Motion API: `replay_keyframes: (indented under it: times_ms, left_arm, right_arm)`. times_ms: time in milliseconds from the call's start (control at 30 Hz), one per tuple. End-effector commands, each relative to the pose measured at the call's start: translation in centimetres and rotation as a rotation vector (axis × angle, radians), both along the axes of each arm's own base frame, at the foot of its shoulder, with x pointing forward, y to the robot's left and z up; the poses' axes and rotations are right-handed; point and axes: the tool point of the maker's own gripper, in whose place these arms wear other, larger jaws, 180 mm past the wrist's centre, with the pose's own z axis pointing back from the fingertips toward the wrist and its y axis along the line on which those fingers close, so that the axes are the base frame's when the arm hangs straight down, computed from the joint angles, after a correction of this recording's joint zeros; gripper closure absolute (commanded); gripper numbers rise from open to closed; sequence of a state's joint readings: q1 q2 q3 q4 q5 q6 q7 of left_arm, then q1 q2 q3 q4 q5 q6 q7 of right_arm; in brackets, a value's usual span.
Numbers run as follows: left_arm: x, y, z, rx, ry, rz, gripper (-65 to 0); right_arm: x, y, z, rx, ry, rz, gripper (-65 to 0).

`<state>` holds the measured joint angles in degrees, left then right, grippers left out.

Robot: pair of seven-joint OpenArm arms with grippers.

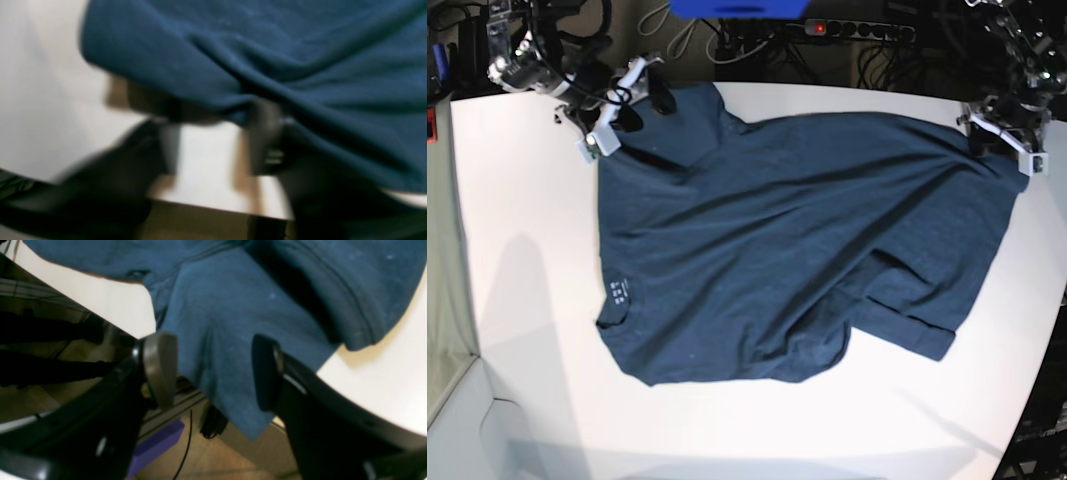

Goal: Layout the t-shirt on the table in an organized manner, then fold the t-shirt properly
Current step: 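Grasp the shirt corners with both grippers near the collar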

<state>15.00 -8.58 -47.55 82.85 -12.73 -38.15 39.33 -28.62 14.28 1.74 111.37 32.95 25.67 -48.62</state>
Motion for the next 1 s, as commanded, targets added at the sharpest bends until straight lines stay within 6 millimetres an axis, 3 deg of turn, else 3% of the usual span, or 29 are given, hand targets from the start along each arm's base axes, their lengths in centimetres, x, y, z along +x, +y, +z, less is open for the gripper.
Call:
replay_keyframes:
  times_ms: [0, 67, 233, 533, 967]
  left_arm:
    - [0.3, 0.0, 0.2, 0.016, 0.010, -0.021, -11.0]
    - [0.3, -0.2, 0.2, 0.015, 0.015, -0.028, 0.0]
    - [0.6, -0.3, 0.8, 0.029, 0.002, -0.039, 0.0]
    - [1.4, -1.0, 3.8, 0.094, -0.066, -0.071, -0.2]
    - [1.8, -1.5, 4.7, 0.108, -0.090, -0.080, -0.2]
  right_arm:
    - [0.0, 0.6, 0.6, 0.025, -0.021, 0.011, -36.2]
    - [-0.3, 1.4, 0.6, 0.035, -0.014, 0.034, -36.2]
    - [-1.0, 2.7, 0.5, 0.058, -0.001, 0.064, -36.2]
    - [-2.0, 5.4, 0.6, 0.101, 0.012, 0.134, -36.2]
    - [-1.5, 4.4, -2.5, 0.129, 0.047, 0.052, -36.0]
